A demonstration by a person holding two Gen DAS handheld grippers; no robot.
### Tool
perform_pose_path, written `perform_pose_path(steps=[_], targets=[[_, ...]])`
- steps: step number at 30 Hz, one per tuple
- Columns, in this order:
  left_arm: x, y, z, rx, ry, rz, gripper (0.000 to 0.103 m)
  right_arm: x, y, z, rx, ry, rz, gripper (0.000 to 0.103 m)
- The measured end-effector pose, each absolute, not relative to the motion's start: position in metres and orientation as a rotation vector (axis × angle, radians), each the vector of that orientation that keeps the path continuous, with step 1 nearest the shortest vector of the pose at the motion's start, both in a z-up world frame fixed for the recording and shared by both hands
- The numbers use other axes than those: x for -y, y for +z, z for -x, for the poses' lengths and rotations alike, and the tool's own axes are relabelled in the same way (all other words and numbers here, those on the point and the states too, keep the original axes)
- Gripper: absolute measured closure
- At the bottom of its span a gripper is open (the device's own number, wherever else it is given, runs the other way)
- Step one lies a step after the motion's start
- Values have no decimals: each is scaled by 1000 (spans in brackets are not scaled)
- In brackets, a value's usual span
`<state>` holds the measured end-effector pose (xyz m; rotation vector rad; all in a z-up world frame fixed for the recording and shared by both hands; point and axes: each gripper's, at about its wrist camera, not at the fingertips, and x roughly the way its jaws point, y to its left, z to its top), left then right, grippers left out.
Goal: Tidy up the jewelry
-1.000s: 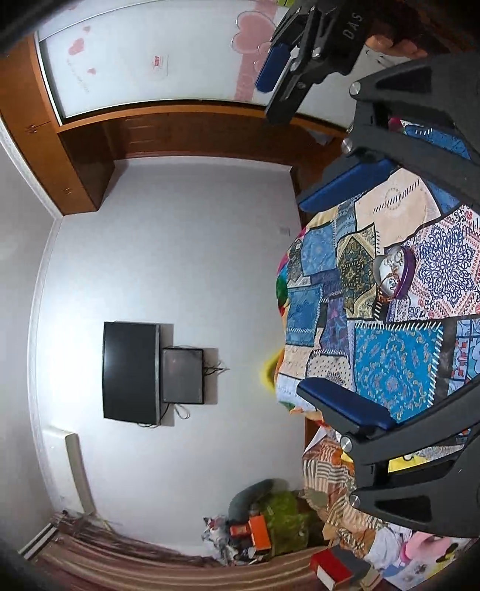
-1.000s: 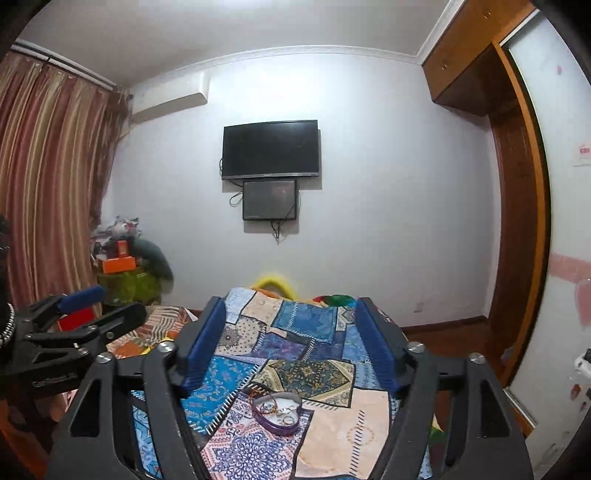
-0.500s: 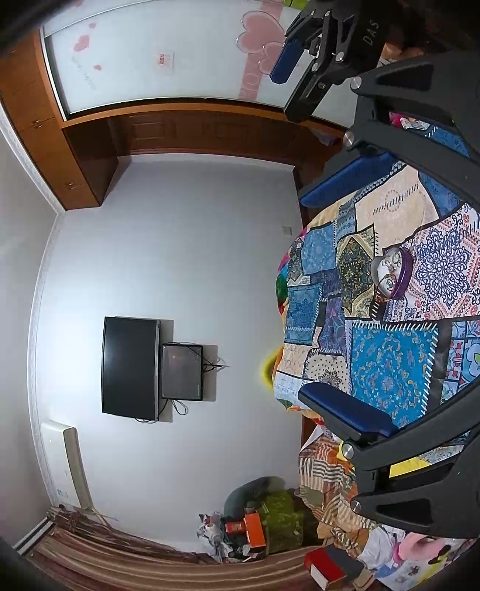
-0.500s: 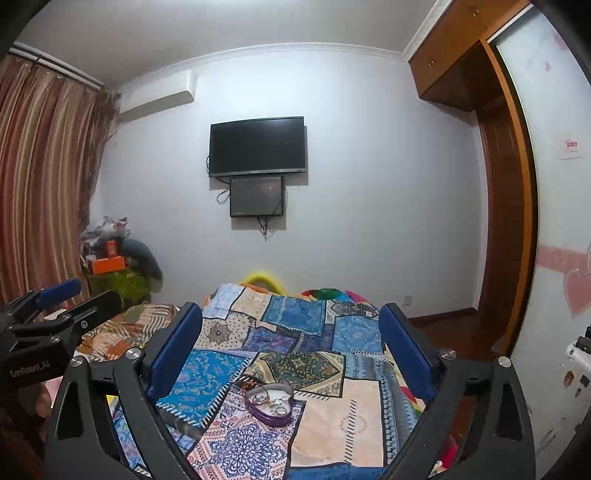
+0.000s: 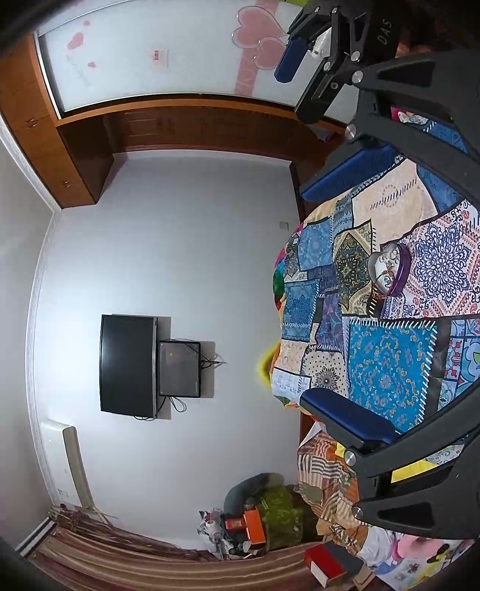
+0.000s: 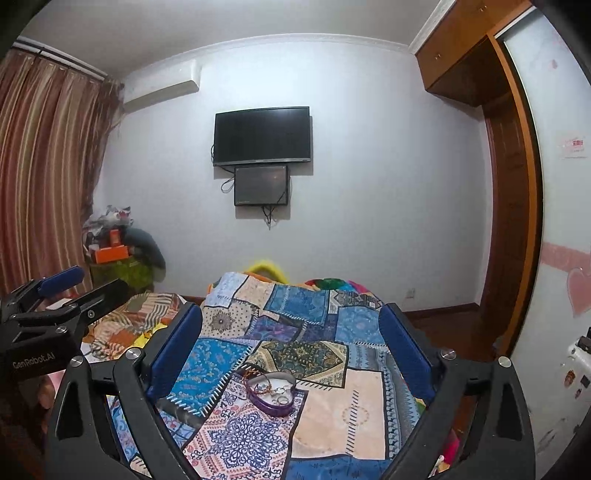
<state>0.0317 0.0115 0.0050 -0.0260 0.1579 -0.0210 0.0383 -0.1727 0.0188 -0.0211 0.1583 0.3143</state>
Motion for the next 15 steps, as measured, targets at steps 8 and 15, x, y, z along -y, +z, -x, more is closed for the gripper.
perform_pose_path(steps=[8,15], targets=[[-9,5,-33,-164,-27,15,1,175,20,-38,-167,312,22,8],[-10,4,-35,-168,-26,22,1,175,20,-39,-173,311,20,8]])
